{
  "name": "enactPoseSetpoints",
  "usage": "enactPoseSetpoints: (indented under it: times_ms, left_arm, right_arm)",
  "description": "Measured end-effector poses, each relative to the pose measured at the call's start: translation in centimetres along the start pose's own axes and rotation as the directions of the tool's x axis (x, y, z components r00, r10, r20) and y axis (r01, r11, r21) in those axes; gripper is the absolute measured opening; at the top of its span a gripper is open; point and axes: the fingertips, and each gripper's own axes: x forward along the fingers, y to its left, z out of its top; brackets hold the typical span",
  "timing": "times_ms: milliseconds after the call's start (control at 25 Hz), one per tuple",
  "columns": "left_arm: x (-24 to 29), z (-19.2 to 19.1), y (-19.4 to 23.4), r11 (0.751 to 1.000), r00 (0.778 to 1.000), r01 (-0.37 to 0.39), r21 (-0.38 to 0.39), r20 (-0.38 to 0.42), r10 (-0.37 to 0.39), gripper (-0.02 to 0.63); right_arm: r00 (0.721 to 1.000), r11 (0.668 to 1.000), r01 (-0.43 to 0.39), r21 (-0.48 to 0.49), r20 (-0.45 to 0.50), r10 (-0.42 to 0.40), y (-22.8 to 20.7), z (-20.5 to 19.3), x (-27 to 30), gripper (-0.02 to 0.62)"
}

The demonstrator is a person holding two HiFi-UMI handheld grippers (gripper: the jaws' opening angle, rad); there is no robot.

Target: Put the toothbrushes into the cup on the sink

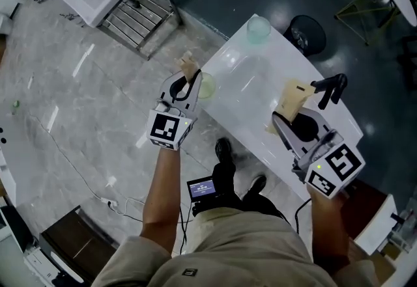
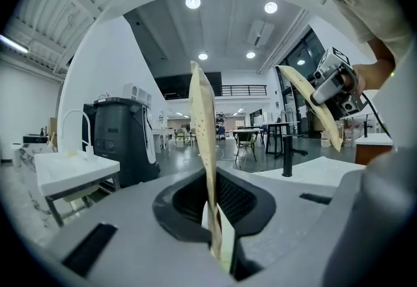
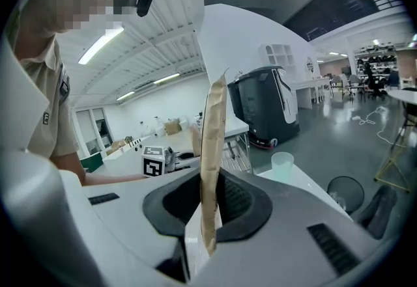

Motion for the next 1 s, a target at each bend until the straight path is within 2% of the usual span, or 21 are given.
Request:
enactPoseSetpoints:
  times_ms: [280, 640, 1000]
  left_arm:
    - [1.5, -1.8, -1.3, 1.0, 1.0, 0.018, 0.015, -0.014, -0.018, 0.018]
    - [1.3, -2.1, -2.3, 1.0, 0.999, 0.028, 0.012, -0.038, -0.027, 0.093]
    - [-0.1, 0.7, -1.4, 0.998, 1.0, -0.013, 0.056, -0.02, 0.014, 0.14]
  right_arm:
    - [0.999, 0.999, -0.006, 0.033, -0.035, 0.007, -1.2, -2.0, 0.8, 0.044]
    - [0.999, 0.999, -0.02, 0.05, -0.04, 0.022, -1.7, -2.7, 1.1, 0.044]
    - [0.998, 0.998, -0.043, 0.045, -0.033, 0.044, -1.6, -2.6, 1.0, 0.044]
